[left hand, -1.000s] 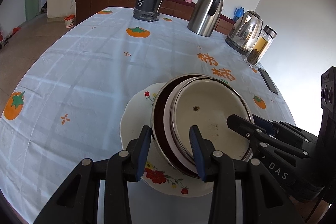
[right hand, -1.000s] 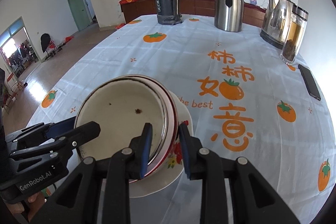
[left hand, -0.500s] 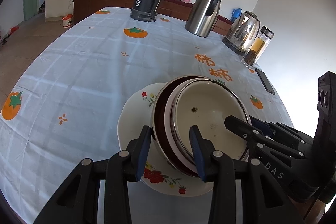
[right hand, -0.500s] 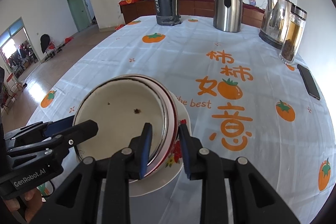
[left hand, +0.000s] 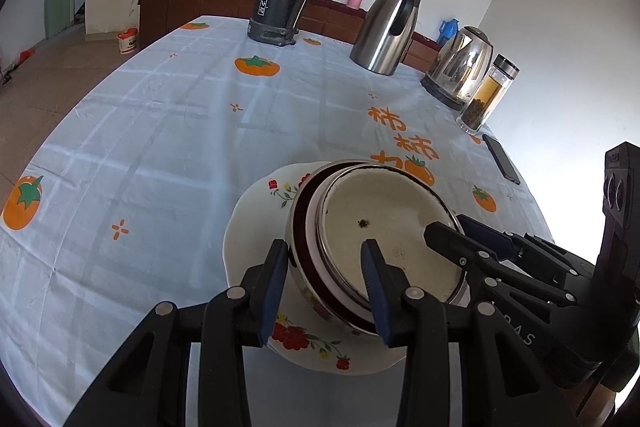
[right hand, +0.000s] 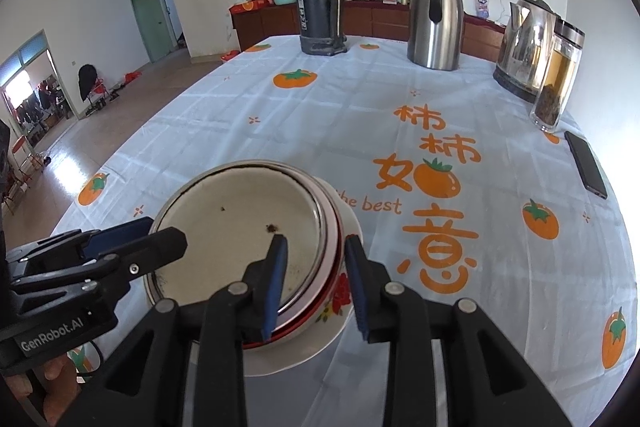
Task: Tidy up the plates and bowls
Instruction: 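Lower the nested bowls onto the red-flower plates with the left tool, then open the left tool and release the nested bowls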
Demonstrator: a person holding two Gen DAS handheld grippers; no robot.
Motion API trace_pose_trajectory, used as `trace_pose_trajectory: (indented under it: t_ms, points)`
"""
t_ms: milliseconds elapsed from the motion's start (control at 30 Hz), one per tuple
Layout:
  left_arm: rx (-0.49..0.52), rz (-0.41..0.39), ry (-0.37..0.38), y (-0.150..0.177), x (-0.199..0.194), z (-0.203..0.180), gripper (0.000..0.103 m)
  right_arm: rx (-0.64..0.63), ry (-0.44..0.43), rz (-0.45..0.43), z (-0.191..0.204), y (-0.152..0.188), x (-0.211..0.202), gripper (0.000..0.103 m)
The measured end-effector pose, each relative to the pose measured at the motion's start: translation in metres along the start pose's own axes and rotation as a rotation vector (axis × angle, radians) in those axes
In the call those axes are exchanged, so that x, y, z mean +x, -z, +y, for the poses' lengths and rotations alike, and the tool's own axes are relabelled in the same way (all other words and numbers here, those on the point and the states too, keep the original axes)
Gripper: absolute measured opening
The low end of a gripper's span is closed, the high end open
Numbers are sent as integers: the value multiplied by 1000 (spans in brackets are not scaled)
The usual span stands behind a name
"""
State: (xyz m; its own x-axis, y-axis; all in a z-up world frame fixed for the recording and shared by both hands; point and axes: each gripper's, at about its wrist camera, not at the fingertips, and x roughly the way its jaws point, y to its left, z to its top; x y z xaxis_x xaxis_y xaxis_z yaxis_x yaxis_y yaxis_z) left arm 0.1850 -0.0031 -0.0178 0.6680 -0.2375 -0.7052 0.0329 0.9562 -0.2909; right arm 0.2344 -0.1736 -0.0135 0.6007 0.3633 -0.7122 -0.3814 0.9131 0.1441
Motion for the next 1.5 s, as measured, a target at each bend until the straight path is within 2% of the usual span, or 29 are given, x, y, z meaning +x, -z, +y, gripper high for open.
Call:
trace_pose_trajectory:
  t_ms: [433,633,767,900,1067,1500]
  points:
    - [18,-18,2,0,-5,-5,41,-4,-13,-32,1,0,-9,31]
    - [35,-33,-9,2,-8,-9,41,-9,-13,-60,2,2,-16,37]
    - [56,-53,-7,3,-13,-15,44,-10,-11,-93,1,3,-23,47]
    - [80,-70,-13,4,-17,-20,48,-20,13,-126,2,4,-32,53]
    - [97,-95,-21,5,-26,-25,49,-35,71,-206,3,6,-51,66]
    - [131,-133,-30,10,-42,-39,50,-27,76,-254,-1,12,-72,69]
